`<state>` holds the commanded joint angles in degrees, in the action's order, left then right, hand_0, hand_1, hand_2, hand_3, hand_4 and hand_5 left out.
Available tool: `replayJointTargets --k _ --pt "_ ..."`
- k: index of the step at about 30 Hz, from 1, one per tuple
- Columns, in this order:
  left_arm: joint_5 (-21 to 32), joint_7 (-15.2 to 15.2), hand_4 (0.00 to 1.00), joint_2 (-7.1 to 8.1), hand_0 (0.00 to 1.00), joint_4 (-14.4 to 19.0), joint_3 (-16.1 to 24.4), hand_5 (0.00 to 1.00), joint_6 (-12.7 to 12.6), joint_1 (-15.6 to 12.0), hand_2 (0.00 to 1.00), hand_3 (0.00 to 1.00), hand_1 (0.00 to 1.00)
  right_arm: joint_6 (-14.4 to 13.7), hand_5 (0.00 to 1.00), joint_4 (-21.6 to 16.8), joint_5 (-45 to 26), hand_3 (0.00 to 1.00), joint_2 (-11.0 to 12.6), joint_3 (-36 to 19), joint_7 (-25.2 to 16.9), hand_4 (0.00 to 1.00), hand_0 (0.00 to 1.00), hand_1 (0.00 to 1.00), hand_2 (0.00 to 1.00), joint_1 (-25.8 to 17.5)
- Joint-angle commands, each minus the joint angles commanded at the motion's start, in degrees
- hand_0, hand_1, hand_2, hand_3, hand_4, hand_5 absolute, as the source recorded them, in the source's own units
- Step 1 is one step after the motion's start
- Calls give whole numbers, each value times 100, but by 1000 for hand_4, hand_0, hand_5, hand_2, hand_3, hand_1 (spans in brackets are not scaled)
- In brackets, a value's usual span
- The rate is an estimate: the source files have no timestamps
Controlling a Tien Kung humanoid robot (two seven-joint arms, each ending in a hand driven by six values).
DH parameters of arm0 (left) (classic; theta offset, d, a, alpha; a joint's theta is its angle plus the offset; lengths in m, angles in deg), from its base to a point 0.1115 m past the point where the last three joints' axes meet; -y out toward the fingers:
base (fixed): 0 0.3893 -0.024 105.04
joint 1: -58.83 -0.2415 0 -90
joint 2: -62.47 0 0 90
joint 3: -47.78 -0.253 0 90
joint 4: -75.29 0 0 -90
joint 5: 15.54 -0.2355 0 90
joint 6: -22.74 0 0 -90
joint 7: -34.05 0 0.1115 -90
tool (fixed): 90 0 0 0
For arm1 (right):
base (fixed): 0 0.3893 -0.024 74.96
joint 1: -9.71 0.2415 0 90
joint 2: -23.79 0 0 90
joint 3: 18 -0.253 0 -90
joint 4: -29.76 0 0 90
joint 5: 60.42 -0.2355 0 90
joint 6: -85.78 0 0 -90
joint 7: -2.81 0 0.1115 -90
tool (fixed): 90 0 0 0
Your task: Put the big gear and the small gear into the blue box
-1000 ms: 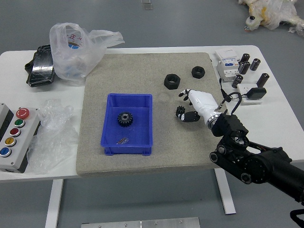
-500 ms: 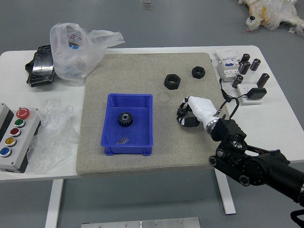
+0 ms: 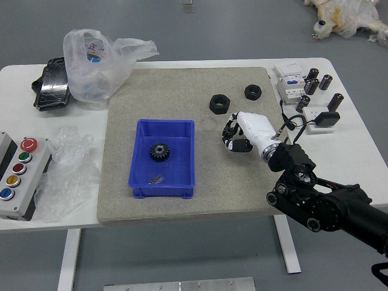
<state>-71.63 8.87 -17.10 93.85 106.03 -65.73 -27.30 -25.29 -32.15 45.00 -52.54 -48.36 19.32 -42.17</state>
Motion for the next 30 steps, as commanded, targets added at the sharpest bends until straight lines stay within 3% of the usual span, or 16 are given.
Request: replayJointTargets --k 7,11,12,17,18,23,24,29,30 --pt "-52 -20 732 8 724 7 26 454 8 19 559 750 607 24 2 -708 309 406 -181 152 70 188 437 452 296 427" --pt "-163 -57 732 4 724 18 86 454 37 35 559 750 607 51 2 -764 266 406 -378 490 94 188 437 452 296 612" --pt "-177 -62 733 3 724 20 93 454 41 40 560 750 607 67 2 -751 251 495 -428 602 101 299 500 508 411 648" --pt "-252 -94 733 1 724 26 145 454 60 44 560 750 607 408 2 -663 181 495 -554 951 216 299 500 508 411 794" --pt "-259 -97 732 1 724 27 150 452 62 43 560 750 608 469 253 -646 176 998 -560 975 241 724 818 922 974 817" --pt "-293 -112 732 3 724 29 175 452 73 44 560 750 608 738 253 -571 145 998 -586 1068 369 724 818 922 974 906" --pt "-297 -113 733 4 724 29 178 453 73 46 560 750 607 776 368 -561 132 998 -586 1070 379 906 914 998 998 908" --pt "-295 -121 733 0 724 31 184 453 71 52 560 750 607 838 368 -528 128 998 -569 1006 321 906 914 998 998 903" --pt "-297 -122 732 0 724 31 185 453 73 53 560 750 608 837 458 -527 132 998 -566 992 307 996 998 998 998 901"
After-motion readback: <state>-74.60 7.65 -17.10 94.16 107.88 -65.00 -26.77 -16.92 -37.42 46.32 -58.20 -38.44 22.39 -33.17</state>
